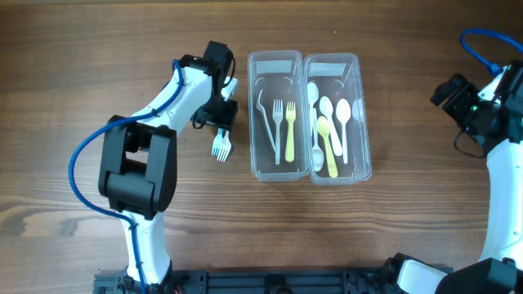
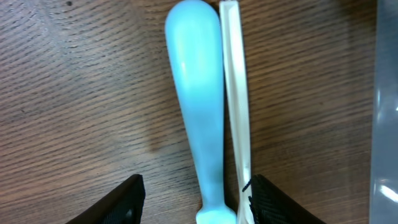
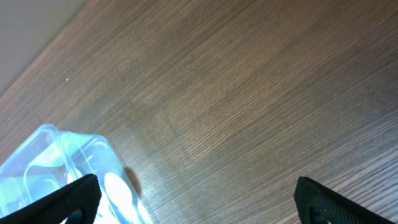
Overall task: Pack container
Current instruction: 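Grasp the light-blue and white forks together with the left gripper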
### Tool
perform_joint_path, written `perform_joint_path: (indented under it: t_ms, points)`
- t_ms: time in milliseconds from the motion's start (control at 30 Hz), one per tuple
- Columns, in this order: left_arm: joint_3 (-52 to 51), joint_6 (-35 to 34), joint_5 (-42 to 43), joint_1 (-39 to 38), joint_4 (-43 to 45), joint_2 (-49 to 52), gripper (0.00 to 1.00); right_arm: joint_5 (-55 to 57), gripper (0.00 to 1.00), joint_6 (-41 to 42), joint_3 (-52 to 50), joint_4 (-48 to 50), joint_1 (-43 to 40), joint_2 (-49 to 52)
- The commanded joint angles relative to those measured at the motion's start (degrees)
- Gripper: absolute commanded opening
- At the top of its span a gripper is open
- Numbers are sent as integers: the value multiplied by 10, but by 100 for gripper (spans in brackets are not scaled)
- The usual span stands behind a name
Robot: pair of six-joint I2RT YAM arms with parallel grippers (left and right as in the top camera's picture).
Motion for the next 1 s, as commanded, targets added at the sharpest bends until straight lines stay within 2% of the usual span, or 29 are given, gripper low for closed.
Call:
perform_joint_path:
  t_ms: [0,400,533,967]
  points:
    - [-7,0,-3,1,2,2,57,10,100,4,2,0,1,5]
    - [-36,-15,-1,1,34,6,59,10,100,4,3,0,1,5]
    - [-35,-15,4,1,28,4,54,10,100,4,3,0,1,5]
    - [-20,-15,3,1,21,-34,59,10,100,4,3,0,1,5]
